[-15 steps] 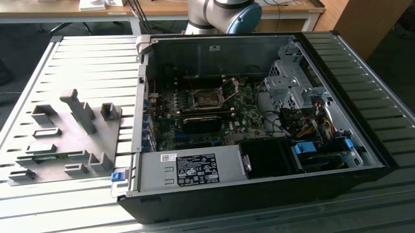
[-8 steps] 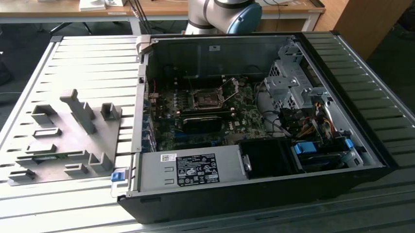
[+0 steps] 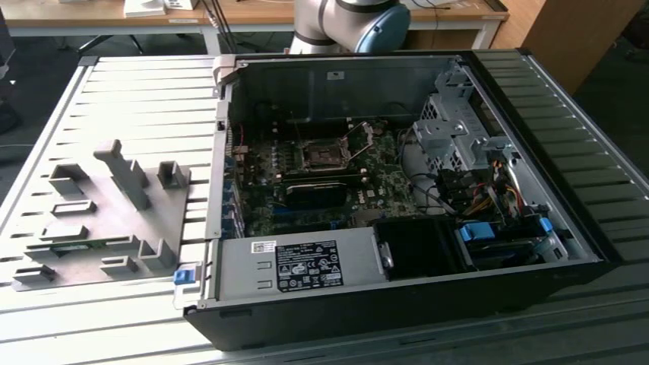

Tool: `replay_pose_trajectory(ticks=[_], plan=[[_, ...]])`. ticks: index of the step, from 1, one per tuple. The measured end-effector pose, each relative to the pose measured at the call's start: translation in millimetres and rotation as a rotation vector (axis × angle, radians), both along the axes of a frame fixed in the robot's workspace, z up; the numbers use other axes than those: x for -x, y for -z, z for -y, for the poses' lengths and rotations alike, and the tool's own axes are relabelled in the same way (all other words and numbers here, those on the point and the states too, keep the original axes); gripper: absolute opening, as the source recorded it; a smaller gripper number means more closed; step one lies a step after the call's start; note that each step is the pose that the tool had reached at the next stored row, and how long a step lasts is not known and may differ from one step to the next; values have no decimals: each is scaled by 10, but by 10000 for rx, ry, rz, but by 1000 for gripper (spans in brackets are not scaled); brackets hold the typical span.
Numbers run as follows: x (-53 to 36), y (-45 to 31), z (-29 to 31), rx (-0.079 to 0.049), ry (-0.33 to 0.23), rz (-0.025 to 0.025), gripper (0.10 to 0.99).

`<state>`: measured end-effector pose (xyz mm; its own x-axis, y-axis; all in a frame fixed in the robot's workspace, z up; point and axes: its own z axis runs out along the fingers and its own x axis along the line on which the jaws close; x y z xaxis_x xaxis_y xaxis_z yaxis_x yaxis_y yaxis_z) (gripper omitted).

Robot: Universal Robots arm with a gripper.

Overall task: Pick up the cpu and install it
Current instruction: 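Pick up the cpu and move it towards the insertion slot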

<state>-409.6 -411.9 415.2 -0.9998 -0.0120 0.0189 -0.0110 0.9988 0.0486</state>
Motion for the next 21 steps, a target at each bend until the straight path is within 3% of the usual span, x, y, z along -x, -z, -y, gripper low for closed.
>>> replay_pose_trajectory(ticks=[21], plan=[[-158, 0, -6, 0, 0, 0, 541]])
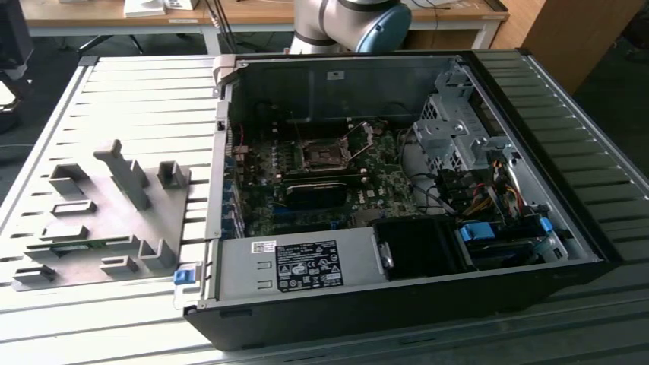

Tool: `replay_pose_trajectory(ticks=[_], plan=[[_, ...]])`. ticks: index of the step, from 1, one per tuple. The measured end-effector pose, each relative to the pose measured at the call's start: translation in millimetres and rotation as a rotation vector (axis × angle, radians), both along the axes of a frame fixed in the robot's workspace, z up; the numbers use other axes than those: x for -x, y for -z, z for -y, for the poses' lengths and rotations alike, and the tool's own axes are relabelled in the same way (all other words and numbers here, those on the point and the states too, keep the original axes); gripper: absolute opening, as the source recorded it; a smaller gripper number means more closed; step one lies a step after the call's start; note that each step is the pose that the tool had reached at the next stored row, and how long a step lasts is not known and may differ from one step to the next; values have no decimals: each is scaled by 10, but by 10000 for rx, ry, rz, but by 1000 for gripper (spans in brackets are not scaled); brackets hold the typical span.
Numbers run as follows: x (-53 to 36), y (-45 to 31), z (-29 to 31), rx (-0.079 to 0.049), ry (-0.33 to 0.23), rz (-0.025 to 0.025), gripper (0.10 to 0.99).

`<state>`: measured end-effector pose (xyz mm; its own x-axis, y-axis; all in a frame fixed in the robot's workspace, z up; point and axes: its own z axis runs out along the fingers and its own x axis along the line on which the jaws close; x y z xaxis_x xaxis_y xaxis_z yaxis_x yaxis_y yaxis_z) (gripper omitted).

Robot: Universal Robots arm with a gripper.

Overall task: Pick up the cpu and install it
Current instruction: 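Pick up the cpu and move it towards the insertion slot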

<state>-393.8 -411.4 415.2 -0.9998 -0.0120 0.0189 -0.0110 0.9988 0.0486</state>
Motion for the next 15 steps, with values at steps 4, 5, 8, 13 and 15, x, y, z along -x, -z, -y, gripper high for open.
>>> replay_pose_trajectory(ticks=[4, 5, 8, 13, 15], plan=[[-25, 0, 0, 0, 0, 0, 541], [-32, 0, 0, 1, 0, 0, 541], [-54, 0, -1, 0, 0, 0, 541], [-93, 0, -1, 0, 0, 0, 541], [-111, 0, -1, 0, 0, 0, 541]])
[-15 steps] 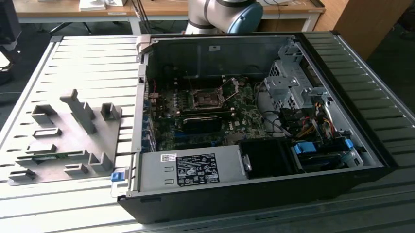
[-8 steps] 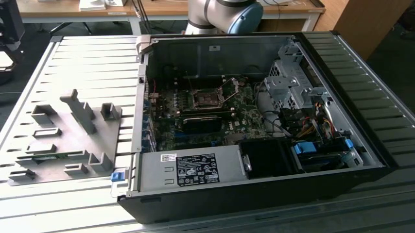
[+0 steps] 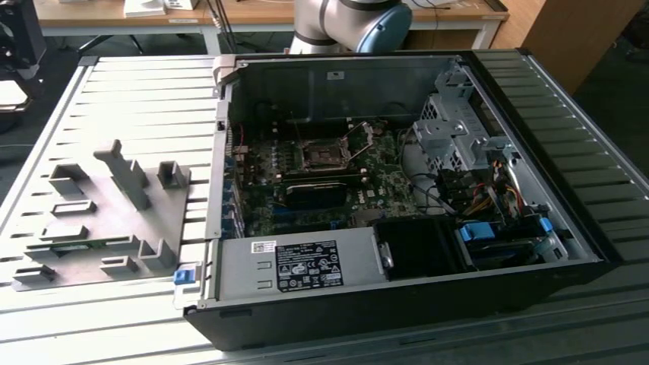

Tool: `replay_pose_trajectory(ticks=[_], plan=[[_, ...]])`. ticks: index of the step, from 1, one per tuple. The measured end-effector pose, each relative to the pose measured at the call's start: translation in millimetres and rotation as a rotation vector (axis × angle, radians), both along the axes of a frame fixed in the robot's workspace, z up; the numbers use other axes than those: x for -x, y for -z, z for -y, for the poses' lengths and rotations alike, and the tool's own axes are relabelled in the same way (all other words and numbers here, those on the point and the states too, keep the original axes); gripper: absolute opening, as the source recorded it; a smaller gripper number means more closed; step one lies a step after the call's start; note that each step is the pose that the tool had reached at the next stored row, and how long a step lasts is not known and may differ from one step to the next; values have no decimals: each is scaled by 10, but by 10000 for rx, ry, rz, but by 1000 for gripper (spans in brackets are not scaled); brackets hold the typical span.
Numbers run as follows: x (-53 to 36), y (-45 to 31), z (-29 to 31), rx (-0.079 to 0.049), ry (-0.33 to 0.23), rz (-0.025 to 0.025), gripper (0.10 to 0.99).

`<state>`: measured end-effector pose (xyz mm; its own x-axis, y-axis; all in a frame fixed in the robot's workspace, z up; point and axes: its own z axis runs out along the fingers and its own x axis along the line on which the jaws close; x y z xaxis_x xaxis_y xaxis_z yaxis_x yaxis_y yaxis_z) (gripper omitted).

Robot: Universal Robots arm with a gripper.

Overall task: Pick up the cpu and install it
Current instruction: 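Pick up the cpu and move it towards the insertion slot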

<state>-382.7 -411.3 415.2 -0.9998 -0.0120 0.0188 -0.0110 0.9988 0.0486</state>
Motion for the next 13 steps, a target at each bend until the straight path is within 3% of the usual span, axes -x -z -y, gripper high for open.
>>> replay_pose_trajectory(ticks=[13], plan=[[-106, 0, 0, 0, -1, 0, 541]])
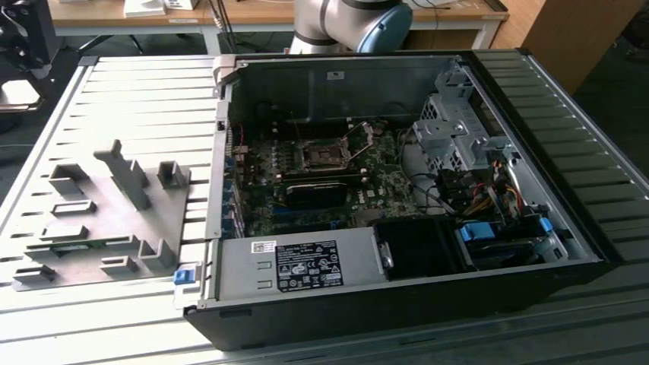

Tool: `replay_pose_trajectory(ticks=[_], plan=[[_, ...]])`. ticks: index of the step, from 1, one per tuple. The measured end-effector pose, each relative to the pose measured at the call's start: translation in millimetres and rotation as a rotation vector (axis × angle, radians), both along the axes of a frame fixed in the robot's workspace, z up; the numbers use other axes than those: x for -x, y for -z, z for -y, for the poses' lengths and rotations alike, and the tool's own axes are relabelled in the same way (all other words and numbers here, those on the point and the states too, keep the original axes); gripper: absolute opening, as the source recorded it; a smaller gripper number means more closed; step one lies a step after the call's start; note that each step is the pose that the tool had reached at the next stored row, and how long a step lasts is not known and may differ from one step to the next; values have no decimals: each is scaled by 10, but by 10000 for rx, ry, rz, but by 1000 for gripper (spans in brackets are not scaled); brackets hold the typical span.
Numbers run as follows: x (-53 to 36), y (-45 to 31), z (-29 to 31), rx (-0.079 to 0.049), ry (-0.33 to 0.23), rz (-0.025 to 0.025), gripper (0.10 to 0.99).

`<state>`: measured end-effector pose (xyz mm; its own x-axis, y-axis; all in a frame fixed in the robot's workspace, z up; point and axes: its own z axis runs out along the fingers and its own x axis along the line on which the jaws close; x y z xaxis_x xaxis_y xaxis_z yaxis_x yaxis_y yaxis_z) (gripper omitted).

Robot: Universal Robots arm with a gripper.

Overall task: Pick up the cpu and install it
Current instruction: 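Pick up the cpu and move it towards the insertion slot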

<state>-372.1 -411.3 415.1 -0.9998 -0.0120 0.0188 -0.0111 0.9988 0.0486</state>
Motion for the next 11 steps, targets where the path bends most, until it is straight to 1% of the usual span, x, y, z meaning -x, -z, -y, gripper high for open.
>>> replay_pose_trajectory(ticks=[11], plan=[[-68, 0, -3, 0, 1, 0, 541]])
